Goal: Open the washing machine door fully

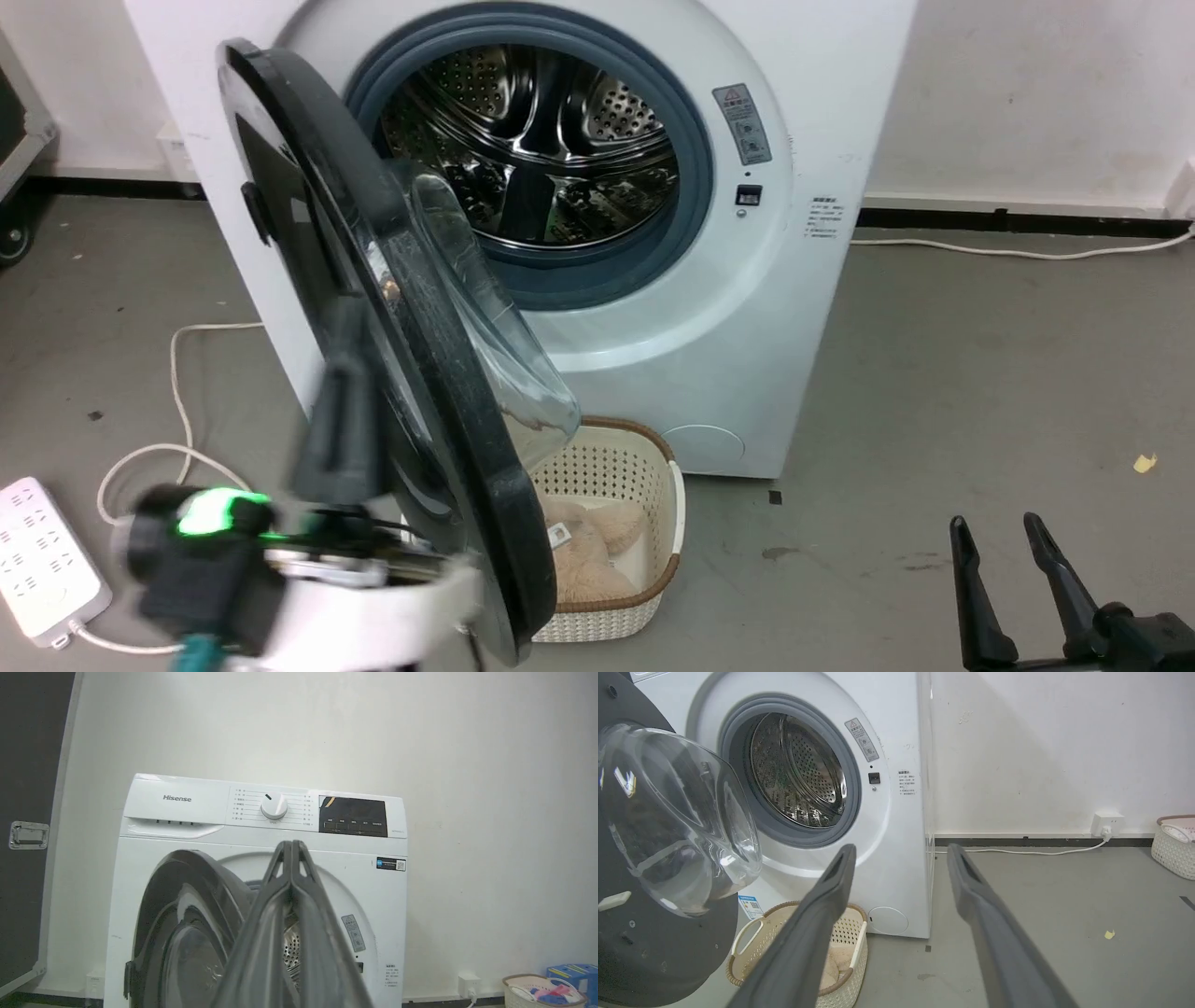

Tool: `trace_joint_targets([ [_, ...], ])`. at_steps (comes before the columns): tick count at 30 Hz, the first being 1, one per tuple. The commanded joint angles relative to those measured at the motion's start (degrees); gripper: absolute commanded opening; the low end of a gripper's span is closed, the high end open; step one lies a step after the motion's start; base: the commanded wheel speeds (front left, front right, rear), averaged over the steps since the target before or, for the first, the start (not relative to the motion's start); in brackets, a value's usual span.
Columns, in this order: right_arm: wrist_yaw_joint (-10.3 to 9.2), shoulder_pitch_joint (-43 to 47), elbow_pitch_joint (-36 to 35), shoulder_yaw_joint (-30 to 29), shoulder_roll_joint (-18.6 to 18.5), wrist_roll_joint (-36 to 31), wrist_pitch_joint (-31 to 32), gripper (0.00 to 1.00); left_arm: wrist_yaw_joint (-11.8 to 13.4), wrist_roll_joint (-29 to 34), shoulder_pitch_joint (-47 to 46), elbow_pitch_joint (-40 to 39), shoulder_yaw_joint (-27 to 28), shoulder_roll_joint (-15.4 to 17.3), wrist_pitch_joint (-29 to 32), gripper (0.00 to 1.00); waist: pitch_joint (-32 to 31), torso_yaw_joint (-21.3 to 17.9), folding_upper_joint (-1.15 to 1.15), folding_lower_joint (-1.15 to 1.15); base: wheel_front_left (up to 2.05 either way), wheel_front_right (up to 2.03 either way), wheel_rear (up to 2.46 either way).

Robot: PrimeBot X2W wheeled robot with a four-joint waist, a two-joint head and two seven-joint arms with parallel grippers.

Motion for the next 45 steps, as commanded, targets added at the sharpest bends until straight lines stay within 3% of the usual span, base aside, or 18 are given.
trace_joint_targets([
  [1, 0.05, -0.8, 0.2, 0.1, 0.3, 0.0, -0.3, 1.00, -0.1, 0.4, -0.7, -0.1, -1.6, 0.0, 0.9, 0.00, 0.0, -0.2, 0.00, 0.00, 0.00, 0.00, 0.00],
  [13, 0.05, -1.0, 1.1, 0.3, 0.3, 0.3, -0.6, 1.00, 0.7, -0.3, 3.7, 10.9, -16.3, -0.2, 6.1, 0.00, 1.2, -1.8, 0.00, 0.00, 0.00, 0.00, 0.00],
  [19, 0.05, -1.3, 2.0, 0.8, 0.3, 0.6, -0.7, 1.00, 1.4, -2.7, 3.8, 19.7, -18.2, -0.2, 8.1, 0.00, 1.9, -2.0, 0.00, 0.00, 0.00, 0.00, 0.00],
  [25, 0.05, -1.2, 2.7, 0.6, 0.3, 0.9, -0.9, 1.00, 3.0, -3.8, 2.9, 25.8, -15.9, 0.2, 8.7, 0.00, 2.4, -0.6, 0.00, 0.00, 0.00, 0.00, 0.00],
  [33, 0.05, -0.6, 3.5, 0.9, 0.3, 1.3, -1.0, 1.00, 3.2, -4.6, 3.0, 27.9, -14.6, 1.8, 8.3, 0.00, 1.5, 4.5, 0.00, 0.00, 0.00, 0.00, 0.00],
  [35, 0.05, 0.0, 3.7, 1.2, 0.3, 1.6, -1.1, 1.00, 3.6, -5.0, 3.6, 27.7, -14.0, 2.4, 8.3, 0.00, 1.0, 8.7, 0.00, 0.00, 0.00, 0.00, 0.00],
  [45, 0.05, 0.0, 3.6, 1.9, 0.3, 1.6, -0.8, 1.00, 5.6, -6.2, 4.6, 25.1, -9.7, 5.8, 9.5, 0.00, 1.6, 17.4, 0.00, 0.00, 0.00, 0.00, 0.00],
])
